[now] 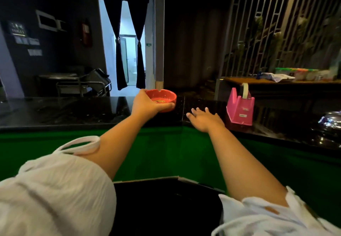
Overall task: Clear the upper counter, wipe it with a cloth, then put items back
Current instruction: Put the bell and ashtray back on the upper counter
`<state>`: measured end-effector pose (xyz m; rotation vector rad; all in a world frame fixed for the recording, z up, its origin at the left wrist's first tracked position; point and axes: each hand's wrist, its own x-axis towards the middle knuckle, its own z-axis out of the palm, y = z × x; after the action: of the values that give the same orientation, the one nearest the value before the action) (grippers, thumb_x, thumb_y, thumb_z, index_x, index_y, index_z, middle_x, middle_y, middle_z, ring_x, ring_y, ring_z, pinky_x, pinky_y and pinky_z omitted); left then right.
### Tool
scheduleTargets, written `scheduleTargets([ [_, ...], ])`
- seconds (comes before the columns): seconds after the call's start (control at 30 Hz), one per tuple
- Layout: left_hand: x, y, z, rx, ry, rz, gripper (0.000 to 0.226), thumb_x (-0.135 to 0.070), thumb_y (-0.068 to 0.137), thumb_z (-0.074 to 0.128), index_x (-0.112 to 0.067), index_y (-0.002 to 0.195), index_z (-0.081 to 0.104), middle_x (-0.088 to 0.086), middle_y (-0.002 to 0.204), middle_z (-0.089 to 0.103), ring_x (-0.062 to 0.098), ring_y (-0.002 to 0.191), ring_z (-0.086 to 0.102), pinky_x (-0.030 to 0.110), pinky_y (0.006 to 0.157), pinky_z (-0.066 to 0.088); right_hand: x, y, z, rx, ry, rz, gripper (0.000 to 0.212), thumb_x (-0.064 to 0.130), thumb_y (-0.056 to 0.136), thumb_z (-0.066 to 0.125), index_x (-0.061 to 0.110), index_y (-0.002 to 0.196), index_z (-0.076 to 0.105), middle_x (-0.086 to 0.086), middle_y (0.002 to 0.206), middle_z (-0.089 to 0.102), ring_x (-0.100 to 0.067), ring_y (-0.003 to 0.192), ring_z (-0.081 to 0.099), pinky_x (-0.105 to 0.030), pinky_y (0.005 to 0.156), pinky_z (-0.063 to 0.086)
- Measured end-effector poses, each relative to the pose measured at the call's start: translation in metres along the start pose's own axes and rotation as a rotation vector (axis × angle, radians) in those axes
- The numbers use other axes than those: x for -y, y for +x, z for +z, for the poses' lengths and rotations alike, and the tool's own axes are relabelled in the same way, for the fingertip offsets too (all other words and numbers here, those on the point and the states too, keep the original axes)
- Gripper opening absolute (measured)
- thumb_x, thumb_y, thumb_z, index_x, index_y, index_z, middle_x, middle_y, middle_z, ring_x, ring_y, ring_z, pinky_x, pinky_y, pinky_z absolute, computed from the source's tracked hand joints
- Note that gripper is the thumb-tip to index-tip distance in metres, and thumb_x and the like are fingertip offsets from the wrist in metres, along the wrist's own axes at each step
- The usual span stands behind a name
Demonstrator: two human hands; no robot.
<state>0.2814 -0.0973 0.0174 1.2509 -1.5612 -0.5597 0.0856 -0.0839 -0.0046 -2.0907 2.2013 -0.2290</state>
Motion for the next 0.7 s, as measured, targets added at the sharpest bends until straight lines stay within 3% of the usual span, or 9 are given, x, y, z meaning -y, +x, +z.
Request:
scheduleTargets([
  [0.13, 0.017, 0.036, 0.01, 0.058, 0.046, -0.069, 0.095, -0.04, 0.053, 0.088, -0.01, 0.13, 0.041, 0.008, 0.128, 0.052, 0.025, 0.118, 0.052, 0.034, 0.093, 0.051, -0.002, 0.004, 0.002, -0.011, -0.004, -0.003, 0.059, 0.051, 0.1, 0.014, 0.025, 0.152, 0.012, 0.003, 0.161, 0.004, -0.026, 0.148, -0.007, -0.055, 0.116, 0.0],
  [0.33, 0.029, 0.047, 0.021, 0.075, 0.09, -0.092, 0.092, -0.039, 0.061, 0.085, -0.008, 0.133, 0.037, 0.009, 0.133, 0.048, 0.027, 0.121, 0.048, 0.026, 0.083, 0.042, -0.004, 0.008, 0.006, -0.044, -0.035, 0.005, 0.058, 0.051, 0.1, 0.012, 0.025, 0.152, 0.011, 0.002, 0.161, 0.003, -0.025, 0.147, -0.009, -0.054, 0.116, -0.002],
  [0.7, 0.037, 0.052, 0.023, 0.107, 0.077, -0.166, 0.092, -0.037, 0.064, 0.083, -0.006, 0.135, 0.033, 0.012, 0.136, 0.044, 0.028, 0.124, 0.046, 0.028, 0.087, 0.045, -0.002, 0.005, 0.006, -0.071, -0.055, 0.011, 0.06, 0.051, 0.099, 0.012, 0.024, 0.152, 0.012, 0.003, 0.16, 0.005, -0.023, 0.147, -0.011, -0.052, 0.117, -0.003],
])
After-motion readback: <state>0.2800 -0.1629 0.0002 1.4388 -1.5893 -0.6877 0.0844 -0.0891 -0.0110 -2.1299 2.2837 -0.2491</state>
